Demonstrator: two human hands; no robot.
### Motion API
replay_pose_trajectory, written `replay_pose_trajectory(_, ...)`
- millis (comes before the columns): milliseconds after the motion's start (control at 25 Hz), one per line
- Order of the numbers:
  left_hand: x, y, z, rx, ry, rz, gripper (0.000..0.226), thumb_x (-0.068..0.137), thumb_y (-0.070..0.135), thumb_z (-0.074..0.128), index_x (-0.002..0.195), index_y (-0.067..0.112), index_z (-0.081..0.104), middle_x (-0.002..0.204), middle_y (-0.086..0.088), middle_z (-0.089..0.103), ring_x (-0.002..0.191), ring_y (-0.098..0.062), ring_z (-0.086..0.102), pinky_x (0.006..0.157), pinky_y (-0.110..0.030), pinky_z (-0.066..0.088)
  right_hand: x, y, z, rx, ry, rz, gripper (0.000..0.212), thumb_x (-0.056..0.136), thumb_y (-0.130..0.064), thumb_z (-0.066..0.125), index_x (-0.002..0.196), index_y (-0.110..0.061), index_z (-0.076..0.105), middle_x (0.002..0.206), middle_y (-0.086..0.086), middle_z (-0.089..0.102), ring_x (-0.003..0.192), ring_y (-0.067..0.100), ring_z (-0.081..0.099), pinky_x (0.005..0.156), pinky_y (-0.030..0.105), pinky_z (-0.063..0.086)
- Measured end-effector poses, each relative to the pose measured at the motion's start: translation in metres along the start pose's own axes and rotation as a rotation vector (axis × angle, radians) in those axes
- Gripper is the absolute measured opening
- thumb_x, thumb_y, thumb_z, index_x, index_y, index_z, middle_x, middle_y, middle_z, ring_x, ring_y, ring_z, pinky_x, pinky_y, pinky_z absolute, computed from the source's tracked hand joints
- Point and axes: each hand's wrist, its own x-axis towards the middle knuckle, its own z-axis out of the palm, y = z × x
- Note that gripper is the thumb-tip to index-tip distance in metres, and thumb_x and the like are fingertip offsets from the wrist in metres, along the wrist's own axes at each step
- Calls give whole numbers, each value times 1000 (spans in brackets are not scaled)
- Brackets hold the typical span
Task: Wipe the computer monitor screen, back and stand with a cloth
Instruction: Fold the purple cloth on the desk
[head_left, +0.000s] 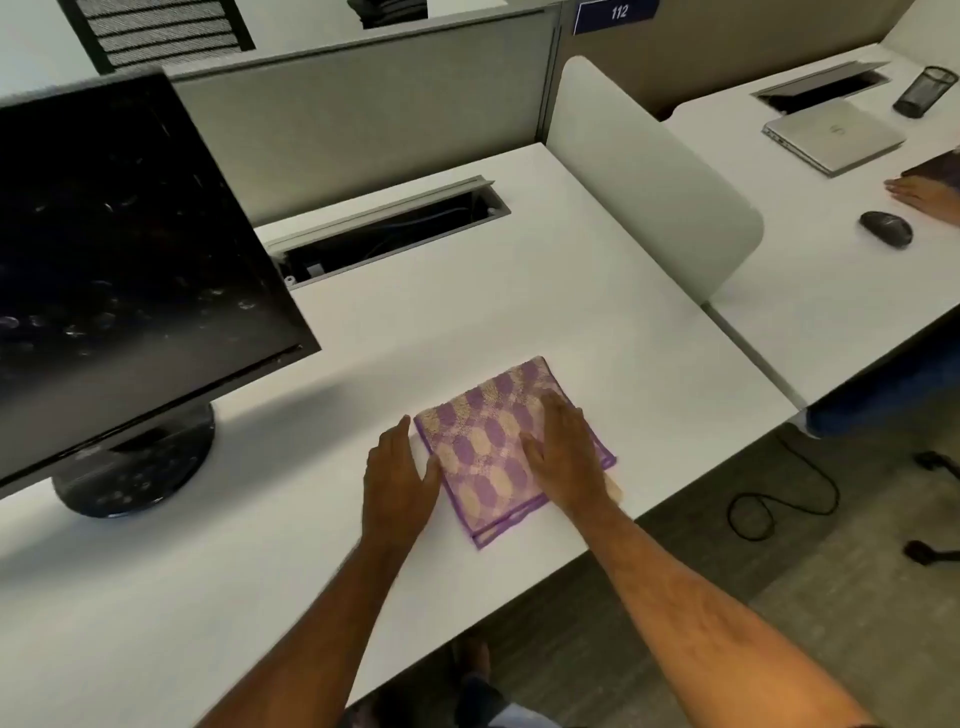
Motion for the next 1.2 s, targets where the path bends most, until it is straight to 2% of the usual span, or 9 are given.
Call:
replay_pose_trajectory(80, 5, 11, 7, -125, 35, -174, 77, 96, 42, 73, 157, 12, 37, 156, -11, 46, 143, -31, 46, 115, -45, 42, 7, 10, -8, 63, 38, 93, 60, 97, -47, 64, 144, -16, 42, 141, 6, 55, 126, 25, 55, 106, 40, 50)
replay_pose_trajectory(240, 11, 20, 16, -156, -8, -357, 71, 88, 46, 80, 140, 8, 49, 139, -14, 53, 126, -33, 57, 102, -44, 52, 17, 24, -16, -23, -58, 314, 64, 98, -51, 60, 146, -12, 43, 142, 10, 53, 129, 29, 53, 109, 48, 41)
replay_pose_trajectory(480, 10, 24, 21, -3, -33, -289, 40, 93, 45, 76, 112, 10, 71, 111, -9, 69, 99, -27, 70, 83, -36, 58, 20, 29, -19, -20, -127, 378, 55, 95, -53, 63, 132, -15, 51, 129, 7, 61, 117, 27, 59, 105, 49, 40)
replay_pose_trajectory(640, 6, 24, 19, -91, -48, -330, 30, 93, 43, 74, 99, 13, 71, 95, -4, 71, 84, -22, 71, 76, -34, 60, 22, 24, -21, 64, -189, 414, 45, 96, -44, 65, 128, -15, 51, 123, 3, 66, 110, 28, 66, 106, 46, 42)
replay_pose_trajectory(760, -2, 27, 12, -240, -66, -372, 26, 98, 37, 70, 108, 14, 62, 100, -2, 66, 87, -18, 64, 75, -29, 52, 19, 21, -21, 218, -288, 429, 35, 97, -40, 64, 122, -16, 58, 114, 1, 67, 102, 23, 66, 100, 44, 52)
replay_pose_trajectory(840, -9, 26, 6, -345, -70, -411, 25, 101, 34, 67, 113, 14, 59, 101, 1, 62, 92, -20, 63, 74, -27, 49, 16, 15, -25, 385, -329, 431, 27, 97, -35, 66, 116, -18, 61, 110, 2, 68, 91, 16, 65, 82, 33, 58)
replay_pose_trajectory(960, -15, 16, -3, -481, -40, -461, 23, 101, 32, 67, 113, 14, 59, 103, 0, 64, 97, -21, 66, 76, -28, 52, 9, -3, -32, 527, -362, 411, 21, 96, -30, 69, 113, -24, 57, 106, -1, 67, 85, 7, 62, 66, 19, 52)
replay_pose_trajectory(1080, -24, 4, -15, -564, -2, -470, 25, 100, 31, 68, 118, 16, 58, 110, -2, 65, 99, -20, 66, 83, -29, 56, 1, -22, -33, 590, -426, 387, 27, 95, -34, 71, 117, -24, 58, 103, -7, 65, 91, 10, 65, 73, 22, 56)
replay_pose_trajectory(1200, -33, -1, -32, -628, 39, -436, 25, 100, 26, 69, 120, 16, 56, 111, 0, 63, 99, -17, 66, 78, -25, 56, -8, -44, -34, 731, -473, 404, 32, 94, -34, 73, 121, -21, 62, 111, -2, 69, 98, 17, 69, 82, 30, 61)
